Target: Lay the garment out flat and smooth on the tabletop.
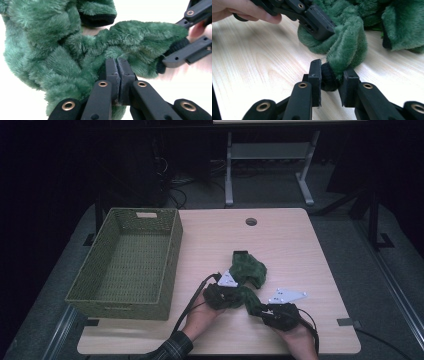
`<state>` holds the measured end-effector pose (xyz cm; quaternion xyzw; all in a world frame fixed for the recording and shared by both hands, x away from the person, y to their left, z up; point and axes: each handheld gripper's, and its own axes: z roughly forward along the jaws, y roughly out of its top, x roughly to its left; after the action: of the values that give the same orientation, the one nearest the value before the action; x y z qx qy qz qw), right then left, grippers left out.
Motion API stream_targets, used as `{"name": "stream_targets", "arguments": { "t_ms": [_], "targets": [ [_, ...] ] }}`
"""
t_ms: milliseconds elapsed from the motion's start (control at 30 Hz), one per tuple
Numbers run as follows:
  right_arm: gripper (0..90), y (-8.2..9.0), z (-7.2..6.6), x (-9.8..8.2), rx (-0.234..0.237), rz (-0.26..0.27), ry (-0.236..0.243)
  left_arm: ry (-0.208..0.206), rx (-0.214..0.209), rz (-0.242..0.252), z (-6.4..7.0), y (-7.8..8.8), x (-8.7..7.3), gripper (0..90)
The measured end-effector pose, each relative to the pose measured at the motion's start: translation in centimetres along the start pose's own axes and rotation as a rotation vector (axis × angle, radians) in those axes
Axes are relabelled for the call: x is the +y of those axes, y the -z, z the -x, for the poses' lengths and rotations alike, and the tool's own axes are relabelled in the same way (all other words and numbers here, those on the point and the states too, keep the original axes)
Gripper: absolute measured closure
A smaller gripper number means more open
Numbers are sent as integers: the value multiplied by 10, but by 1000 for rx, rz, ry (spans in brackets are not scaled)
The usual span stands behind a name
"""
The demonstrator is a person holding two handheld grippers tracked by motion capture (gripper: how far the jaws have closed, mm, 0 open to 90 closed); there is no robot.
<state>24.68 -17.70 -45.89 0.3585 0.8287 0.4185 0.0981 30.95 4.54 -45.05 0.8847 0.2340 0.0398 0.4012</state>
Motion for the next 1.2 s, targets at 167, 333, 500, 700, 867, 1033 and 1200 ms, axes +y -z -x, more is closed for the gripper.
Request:
{"name": "stream_targets", "arguments": {
  "t_ms": [167, 333, 500, 700, 867, 1033, 1200],
  "targets": [
    [746, 15, 9, -2, -33, 22, -4, 8, -13, 30, 2, 26, 1, 889],
    [748, 33, 22, -8, -79, 34, -21, 35, -2, 39, -1, 48, -6, 889],
    [747, 53, 38, -20, -122, 33, -57, 49, 17, 15, -6, 55, -15, 891],
    [678, 62, 57, -33, -150, 2, -123, 80, 46, -39, -16, 52, -24, 842],
    [608, 68, 58, -30, -224, 18, -104, 47, 90, 10, -10, 68, -12, 766],
    [706, 73, 48, -15, -215, 45, -37, 35, -1, 47, 9, 70, 1, 836],
    [828, 52, 46, -13, -165, -13, -7, 42, -47, 14, 15, 48, -4, 885]
  ]
}}
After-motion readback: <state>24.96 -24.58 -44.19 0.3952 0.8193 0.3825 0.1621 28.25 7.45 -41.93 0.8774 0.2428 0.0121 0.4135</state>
